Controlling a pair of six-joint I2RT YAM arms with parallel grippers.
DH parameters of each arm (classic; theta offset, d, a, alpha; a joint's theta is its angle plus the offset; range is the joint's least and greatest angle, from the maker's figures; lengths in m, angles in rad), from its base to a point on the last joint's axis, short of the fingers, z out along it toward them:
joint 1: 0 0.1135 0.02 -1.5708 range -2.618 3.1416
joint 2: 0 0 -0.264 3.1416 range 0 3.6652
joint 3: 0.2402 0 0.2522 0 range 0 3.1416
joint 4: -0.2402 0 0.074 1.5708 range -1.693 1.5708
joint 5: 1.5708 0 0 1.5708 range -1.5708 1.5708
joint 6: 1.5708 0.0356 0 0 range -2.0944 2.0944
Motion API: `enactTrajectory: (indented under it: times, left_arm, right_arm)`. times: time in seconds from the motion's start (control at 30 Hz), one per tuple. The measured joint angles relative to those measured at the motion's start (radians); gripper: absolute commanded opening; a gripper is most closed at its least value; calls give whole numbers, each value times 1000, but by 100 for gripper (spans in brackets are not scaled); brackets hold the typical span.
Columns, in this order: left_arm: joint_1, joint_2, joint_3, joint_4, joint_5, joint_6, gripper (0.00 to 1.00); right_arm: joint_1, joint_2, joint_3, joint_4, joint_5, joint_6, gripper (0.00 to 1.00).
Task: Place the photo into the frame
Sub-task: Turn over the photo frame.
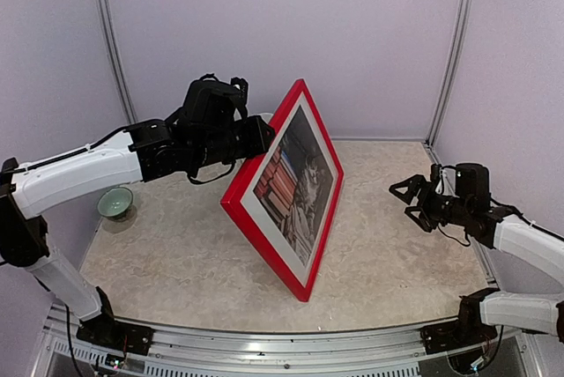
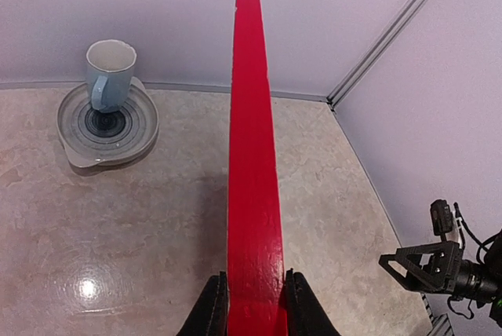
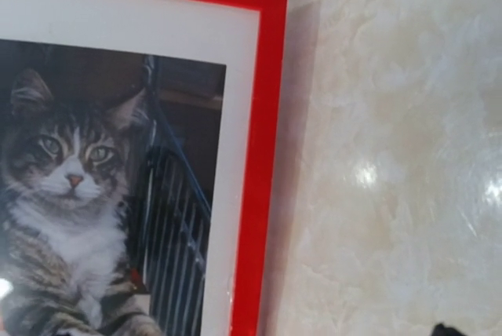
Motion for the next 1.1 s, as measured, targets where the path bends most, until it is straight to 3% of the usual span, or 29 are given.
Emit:
enactTrajectory:
  times: [0.43, 0.9, 1.1]
  left_arm:
    - [0, -72, -132, 64, -24, -89, 8]
    - [0, -108, -216, 114, -29, -152, 16]
    - [1, -139, -325, 198, -19, -214, 16]
  right_arm:
    - [8, 152, -37, 80, -50, 0, 99]
    - [104, 364, -39, 217, -78, 16, 99]
    - [137, 476, -33, 306, -85, 36, 99]
